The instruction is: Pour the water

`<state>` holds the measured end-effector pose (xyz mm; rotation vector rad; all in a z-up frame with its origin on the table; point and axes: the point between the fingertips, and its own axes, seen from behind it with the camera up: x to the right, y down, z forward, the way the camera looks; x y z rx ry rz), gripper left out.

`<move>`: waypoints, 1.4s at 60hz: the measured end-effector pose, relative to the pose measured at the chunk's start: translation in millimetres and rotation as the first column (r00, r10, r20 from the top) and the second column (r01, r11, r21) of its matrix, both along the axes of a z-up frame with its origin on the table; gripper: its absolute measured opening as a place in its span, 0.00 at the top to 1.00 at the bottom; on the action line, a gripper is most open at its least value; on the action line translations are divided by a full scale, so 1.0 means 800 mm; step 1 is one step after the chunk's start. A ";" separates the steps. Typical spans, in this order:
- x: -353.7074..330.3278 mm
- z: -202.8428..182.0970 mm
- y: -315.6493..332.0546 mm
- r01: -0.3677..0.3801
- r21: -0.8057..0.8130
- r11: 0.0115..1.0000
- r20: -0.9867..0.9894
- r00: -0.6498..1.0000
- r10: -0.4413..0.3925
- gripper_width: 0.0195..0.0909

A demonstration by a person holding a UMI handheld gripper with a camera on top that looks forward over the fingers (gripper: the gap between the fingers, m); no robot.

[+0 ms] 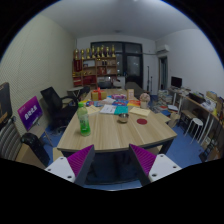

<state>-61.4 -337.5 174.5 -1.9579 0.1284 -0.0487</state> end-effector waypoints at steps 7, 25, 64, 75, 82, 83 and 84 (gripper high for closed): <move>-0.024 0.006 -0.014 -0.014 0.024 1.000 -0.007 1.000 0.014 0.18; -0.063 -0.004 0.042 -0.058 0.064 0.996 -0.017 0.998 0.059 0.17; -0.173 -0.107 0.451 -0.183 0.168 0.969 0.042 0.983 0.178 0.18; -0.190 -0.106 0.490 -0.238 0.206 0.949 0.102 0.970 0.221 0.55; -0.190 -0.105 0.495 -0.268 0.223 0.937 0.138 0.960 0.242 0.58; -0.190 -0.106 0.496 -0.273 0.219 0.937 0.140 0.959 0.247 0.58; -0.191 -0.106 0.496 -0.280 0.214 0.936 0.142 0.957 0.254 0.56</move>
